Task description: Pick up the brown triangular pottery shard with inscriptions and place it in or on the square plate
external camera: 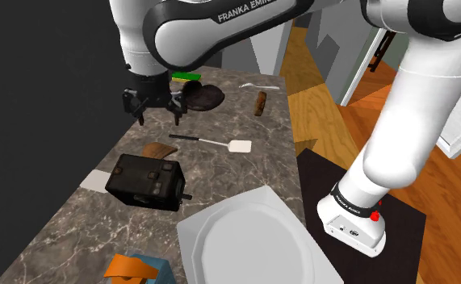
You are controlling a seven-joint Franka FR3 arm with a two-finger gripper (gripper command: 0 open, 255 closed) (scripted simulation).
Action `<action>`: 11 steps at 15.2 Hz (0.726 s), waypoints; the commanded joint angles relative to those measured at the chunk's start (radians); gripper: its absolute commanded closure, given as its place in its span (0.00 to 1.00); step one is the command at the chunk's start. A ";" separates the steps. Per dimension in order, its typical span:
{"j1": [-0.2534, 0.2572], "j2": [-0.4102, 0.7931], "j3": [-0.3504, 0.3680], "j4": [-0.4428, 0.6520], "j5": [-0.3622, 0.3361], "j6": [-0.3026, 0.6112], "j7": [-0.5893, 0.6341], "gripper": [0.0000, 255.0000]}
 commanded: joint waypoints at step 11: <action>0.175 0.359 -0.072 0.339 -0.189 -0.048 0.224 0.00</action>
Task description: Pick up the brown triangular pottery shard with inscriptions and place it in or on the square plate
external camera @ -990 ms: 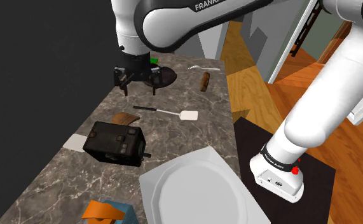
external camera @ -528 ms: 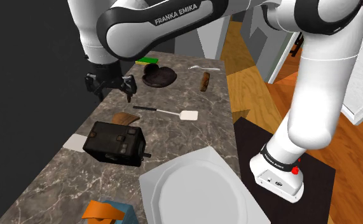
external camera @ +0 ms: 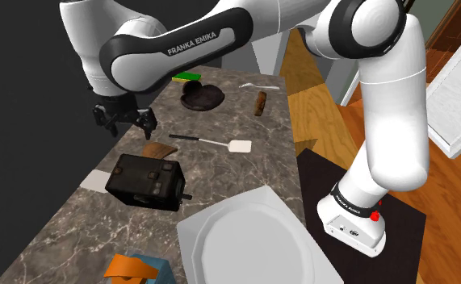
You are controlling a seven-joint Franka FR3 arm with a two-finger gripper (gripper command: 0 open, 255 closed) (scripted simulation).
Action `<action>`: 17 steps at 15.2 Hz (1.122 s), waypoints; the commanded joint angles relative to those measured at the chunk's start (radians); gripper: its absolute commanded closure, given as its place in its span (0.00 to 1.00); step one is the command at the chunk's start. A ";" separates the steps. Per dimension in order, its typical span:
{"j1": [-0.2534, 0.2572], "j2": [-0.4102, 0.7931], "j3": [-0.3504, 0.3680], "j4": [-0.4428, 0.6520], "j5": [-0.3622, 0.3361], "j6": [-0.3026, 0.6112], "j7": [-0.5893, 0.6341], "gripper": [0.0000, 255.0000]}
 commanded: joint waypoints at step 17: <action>0.000 0.018 -0.008 -0.021 -0.012 0.037 0.008 1.00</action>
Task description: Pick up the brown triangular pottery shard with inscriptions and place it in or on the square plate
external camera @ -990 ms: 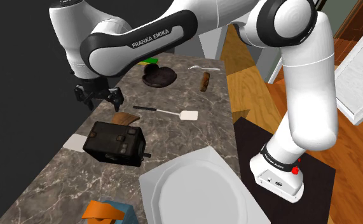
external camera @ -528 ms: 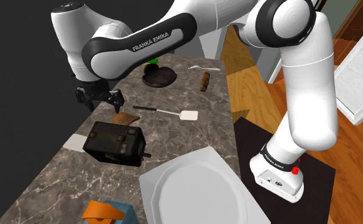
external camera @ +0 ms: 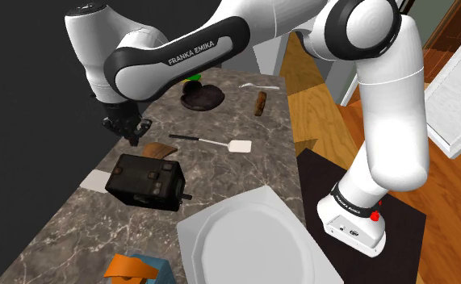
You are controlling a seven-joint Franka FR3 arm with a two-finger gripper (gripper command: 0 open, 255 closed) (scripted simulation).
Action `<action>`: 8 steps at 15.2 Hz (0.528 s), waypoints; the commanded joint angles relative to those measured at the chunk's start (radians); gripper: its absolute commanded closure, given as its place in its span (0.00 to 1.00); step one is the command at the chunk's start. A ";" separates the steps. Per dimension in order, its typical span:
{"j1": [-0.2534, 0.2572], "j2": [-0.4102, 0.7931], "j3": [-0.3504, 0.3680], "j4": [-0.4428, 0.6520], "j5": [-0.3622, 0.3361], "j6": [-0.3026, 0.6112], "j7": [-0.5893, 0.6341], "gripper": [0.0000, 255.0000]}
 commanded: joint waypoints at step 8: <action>0.030 -0.054 0.002 -0.073 0.002 -0.045 0.093 0.00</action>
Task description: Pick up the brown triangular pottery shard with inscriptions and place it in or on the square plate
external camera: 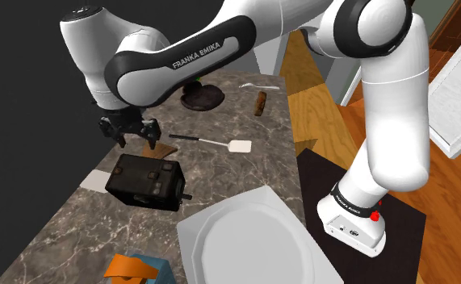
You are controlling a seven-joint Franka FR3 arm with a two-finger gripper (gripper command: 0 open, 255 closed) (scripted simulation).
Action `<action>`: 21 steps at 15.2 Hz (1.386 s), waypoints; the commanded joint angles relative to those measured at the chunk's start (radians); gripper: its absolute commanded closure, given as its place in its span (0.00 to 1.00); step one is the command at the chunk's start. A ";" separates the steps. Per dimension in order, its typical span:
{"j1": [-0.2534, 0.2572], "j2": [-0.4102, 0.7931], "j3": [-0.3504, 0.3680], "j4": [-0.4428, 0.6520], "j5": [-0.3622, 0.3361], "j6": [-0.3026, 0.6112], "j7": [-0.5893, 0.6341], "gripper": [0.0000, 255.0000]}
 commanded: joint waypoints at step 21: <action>0.027 -0.014 -0.011 -0.118 -0.022 0.035 0.107 1.00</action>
